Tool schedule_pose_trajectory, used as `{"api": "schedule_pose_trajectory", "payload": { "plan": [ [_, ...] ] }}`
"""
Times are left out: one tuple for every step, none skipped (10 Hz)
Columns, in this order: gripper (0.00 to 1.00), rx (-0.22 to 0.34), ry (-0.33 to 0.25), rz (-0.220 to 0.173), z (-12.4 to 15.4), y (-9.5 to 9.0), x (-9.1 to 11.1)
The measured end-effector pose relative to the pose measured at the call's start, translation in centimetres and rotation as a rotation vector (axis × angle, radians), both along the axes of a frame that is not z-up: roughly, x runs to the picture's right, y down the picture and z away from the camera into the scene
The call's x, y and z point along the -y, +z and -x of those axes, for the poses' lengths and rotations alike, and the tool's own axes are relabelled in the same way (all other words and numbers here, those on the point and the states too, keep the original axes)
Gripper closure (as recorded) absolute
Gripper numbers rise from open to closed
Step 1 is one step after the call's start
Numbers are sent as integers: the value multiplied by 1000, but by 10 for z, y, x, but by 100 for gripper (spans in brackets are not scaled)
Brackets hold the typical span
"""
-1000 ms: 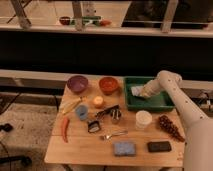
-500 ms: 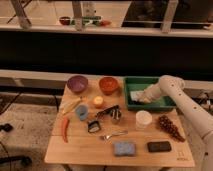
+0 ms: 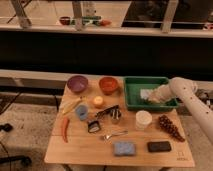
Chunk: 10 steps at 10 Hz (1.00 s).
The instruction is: Wipe tray with towel
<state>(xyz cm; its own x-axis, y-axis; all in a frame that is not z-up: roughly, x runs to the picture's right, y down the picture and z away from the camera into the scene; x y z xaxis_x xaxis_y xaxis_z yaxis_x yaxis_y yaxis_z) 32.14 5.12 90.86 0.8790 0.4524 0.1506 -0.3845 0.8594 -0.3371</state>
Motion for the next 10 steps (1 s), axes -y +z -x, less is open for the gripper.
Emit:
{"api": "schedule_pose_trajectory", "payload": {
  "plan": [
    [96, -18, 18, 1, -7, 1, 1],
    [96, -52, 52, 13, -17, 5, 1],
    [96, -70, 67, 21, -24, 8, 0],
    [96, -89, 82, 32, -30, 10, -2],
    [96, -111, 97, 47, -37, 15, -5],
    [96, -133, 110, 65, -42, 21, -7],
    [96, -149, 117, 79, -45, 27, -9],
    [96, -162, 119, 88, -48, 31, -11],
    [96, -174, 119, 92, -52, 33, -10],
    [96, -182, 118, 92, -54, 36, -10]
  ]
}}
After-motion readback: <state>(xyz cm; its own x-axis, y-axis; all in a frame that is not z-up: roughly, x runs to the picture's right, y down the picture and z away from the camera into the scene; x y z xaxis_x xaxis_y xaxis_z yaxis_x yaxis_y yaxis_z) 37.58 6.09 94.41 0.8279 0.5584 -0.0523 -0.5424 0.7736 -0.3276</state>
